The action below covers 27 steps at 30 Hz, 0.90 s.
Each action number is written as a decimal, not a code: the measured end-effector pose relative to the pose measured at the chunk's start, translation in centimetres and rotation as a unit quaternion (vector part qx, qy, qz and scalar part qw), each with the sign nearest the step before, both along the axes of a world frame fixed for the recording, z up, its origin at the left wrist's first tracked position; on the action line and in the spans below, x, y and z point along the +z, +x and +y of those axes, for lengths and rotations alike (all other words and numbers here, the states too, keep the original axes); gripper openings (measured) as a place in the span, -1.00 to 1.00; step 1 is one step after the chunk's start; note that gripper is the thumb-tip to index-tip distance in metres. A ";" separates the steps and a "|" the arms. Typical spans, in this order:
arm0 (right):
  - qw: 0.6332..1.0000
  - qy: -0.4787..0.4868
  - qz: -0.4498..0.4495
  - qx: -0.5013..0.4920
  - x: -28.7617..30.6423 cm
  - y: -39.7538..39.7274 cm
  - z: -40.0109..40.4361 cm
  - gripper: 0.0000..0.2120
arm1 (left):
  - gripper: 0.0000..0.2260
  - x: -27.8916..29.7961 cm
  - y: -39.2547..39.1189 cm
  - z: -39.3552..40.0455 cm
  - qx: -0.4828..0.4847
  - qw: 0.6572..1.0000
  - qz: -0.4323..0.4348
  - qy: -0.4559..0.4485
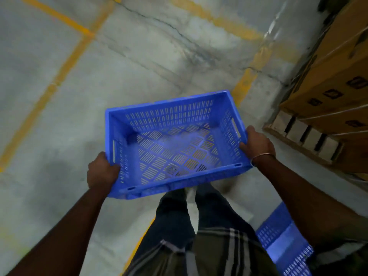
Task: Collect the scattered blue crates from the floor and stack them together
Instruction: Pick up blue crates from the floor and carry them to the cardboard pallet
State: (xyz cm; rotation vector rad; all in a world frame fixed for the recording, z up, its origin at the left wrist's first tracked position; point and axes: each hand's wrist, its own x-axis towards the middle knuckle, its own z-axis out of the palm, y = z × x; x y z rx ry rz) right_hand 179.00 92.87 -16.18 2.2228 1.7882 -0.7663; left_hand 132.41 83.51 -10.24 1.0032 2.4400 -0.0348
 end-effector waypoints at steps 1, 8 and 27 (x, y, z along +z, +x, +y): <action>1.000 0.013 0.006 0.024 1.5 -0.5 0.7 -0.64 | -0.66 1.8 -0.3 -0.6 -0.001 1.000 0.013 0.013; 0.975 0.133 -0.003 0.177 9.2 -4.4 6.0 -0.63 | -0.73 7.9 -1.2 -3.8 0.030 0.992 0.072 0.095; 0.890 0.112 -0.059 0.438 16.4 -30.1 8.9 -0.36 | -0.69 13.1 -15.5 -17.1 0.200 0.962 0.107 0.153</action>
